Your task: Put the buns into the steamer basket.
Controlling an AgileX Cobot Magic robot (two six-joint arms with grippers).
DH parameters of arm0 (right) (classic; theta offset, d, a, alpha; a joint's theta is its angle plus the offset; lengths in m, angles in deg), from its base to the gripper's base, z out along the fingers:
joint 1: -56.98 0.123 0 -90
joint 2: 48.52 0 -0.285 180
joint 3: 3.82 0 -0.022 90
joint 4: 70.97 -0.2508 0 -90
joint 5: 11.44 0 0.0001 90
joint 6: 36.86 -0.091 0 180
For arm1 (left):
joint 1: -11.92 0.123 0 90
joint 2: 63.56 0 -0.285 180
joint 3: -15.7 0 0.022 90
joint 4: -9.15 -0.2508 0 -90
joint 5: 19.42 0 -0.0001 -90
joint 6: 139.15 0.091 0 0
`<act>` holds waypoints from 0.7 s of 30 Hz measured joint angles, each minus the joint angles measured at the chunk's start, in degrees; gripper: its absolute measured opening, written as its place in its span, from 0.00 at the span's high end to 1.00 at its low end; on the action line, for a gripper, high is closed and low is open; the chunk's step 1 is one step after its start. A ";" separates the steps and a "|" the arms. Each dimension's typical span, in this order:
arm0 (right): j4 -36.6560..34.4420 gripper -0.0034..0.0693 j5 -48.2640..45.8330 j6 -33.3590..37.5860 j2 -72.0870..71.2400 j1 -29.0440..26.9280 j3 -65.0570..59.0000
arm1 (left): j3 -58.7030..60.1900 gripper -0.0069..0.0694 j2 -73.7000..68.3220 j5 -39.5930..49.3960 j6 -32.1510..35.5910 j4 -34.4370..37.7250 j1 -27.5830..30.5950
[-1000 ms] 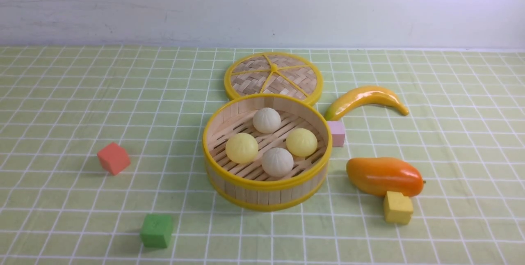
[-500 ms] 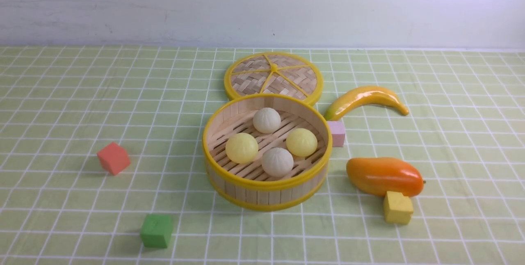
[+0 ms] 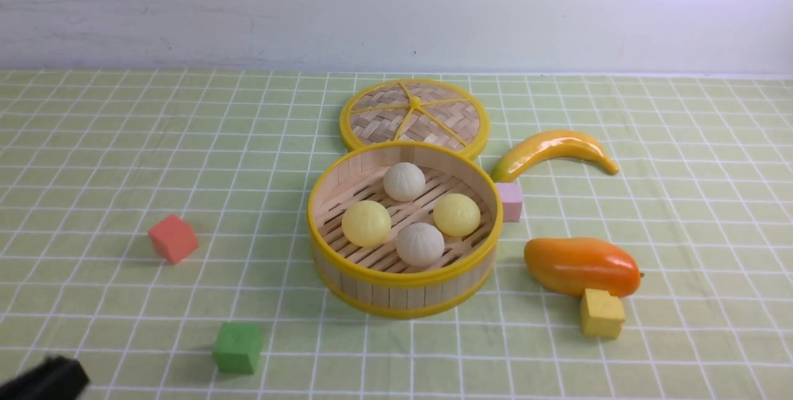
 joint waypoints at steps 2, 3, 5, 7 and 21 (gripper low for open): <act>0.00 0.86 0.00 0.00 0.00 0.00 0.00 | 0.47 0.90 1.34 -0.02 -0.70 -0.14 4.06; 0.00 0.86 0.00 0.00 0.00 0.00 0.00 | 1.46 0.93 3.12 0.69 -1.09 -0.32 8.31; 0.00 0.86 0.00 0.00 0.00 0.00 0.00 | 3.40 0.93 4.74 2.21 -1.29 -0.45 12.55; 0.00 0.86 0.00 0.00 -0.06 0.00 0.00 | 6.22 0.93 5.29 5.36 -1.66 -0.52 15.13; -0.07 0.84 0.00 0.00 -0.06 0.00 0.00 | 7.55 0.93 5.28 15.36 -2.42 -0.39 15.46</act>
